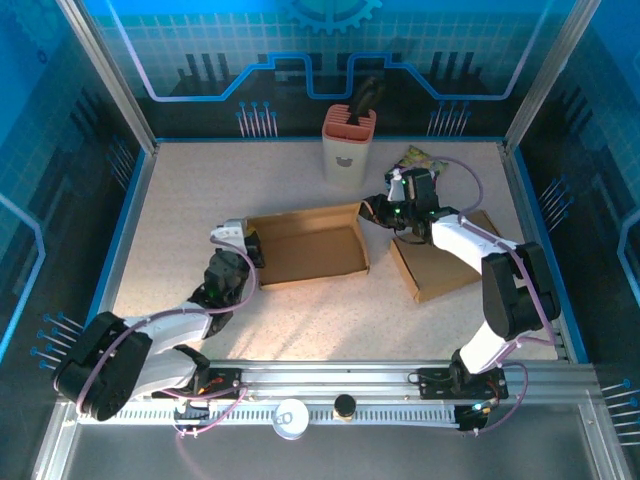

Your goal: Fold the paper box

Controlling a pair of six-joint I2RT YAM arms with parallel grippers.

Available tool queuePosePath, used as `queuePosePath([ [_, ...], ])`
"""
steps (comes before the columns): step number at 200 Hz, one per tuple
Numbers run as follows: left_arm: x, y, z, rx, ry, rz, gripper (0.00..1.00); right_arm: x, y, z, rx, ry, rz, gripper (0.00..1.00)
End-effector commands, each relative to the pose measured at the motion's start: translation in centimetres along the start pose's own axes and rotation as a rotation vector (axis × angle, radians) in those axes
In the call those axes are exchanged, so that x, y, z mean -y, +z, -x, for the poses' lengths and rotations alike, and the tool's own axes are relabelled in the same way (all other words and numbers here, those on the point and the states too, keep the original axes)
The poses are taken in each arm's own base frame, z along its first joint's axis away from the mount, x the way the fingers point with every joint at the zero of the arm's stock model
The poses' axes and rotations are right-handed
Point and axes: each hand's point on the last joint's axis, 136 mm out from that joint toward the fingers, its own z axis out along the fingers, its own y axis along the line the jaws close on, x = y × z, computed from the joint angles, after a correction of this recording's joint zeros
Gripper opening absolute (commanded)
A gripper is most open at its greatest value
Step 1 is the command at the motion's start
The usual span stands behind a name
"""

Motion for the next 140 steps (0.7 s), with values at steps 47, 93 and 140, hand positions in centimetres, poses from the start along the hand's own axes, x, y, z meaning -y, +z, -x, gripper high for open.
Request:
queuePosePath([
  [47, 1.2, -0.9, -3.8, -0.084, 0.047, -0.065, 0.00, -1.1, -1.3, -1.1, -0.035, -0.032, 0.027, 0.27],
  [93, 1.4, -1.1, -3.6, -0.072, 0.067, -0.067, 0.00, 0.4, -4.2, -0.6, 0.011, 0.004, -0.038, 0.35],
  [140, 1.9, -1.2, -3.6, -0.061, 0.093, -0.077, 0.00, 1.5, -7.8, -0.3, 0.073, 0.058, -0.126, 0.40],
])
